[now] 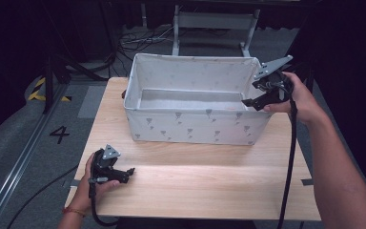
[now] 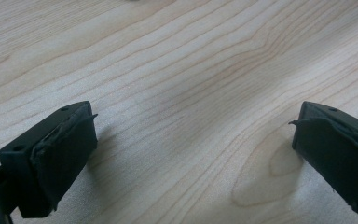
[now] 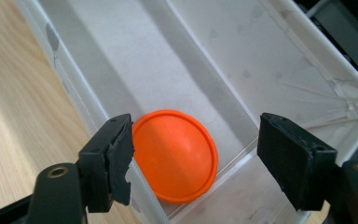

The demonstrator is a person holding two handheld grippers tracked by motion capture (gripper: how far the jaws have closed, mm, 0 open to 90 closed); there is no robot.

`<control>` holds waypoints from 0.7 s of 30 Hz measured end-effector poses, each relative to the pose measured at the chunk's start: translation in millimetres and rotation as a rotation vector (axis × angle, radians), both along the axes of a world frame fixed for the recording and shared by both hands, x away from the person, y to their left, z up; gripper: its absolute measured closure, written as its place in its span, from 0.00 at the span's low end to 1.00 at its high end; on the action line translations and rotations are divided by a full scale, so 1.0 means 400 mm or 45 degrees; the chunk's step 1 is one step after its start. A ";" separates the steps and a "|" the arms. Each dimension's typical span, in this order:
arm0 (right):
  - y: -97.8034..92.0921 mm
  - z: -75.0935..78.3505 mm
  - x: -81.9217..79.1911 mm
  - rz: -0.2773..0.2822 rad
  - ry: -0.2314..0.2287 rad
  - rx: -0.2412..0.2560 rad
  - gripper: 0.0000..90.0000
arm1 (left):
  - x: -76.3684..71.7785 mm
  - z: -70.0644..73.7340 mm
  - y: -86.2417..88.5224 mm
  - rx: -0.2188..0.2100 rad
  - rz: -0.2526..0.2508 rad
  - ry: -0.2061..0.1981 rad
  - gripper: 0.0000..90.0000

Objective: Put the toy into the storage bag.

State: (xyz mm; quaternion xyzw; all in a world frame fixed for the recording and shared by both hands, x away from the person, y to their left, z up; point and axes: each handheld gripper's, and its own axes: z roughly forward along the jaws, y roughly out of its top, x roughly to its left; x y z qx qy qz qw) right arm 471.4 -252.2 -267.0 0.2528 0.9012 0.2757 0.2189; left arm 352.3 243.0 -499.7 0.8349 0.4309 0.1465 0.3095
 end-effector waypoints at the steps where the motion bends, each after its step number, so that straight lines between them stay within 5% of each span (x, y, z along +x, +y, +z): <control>1: -0.010 -0.001 -0.010 -0.031 -0.017 0.028 0.28 | 0.000 0.000 0.000 -0.003 -0.004 0.002 0.00; 14: -0.060 -0.007 -0.095 -0.115 -0.103 0.153 0.26 | 0.000 0.000 -0.001 -0.003 0.001 0.003 0.00; 21: -0.084 -0.022 -0.149 -0.130 -0.163 0.156 0.26 | 0.000 -0.001 -0.002 -0.005 0.005 0.001 0.00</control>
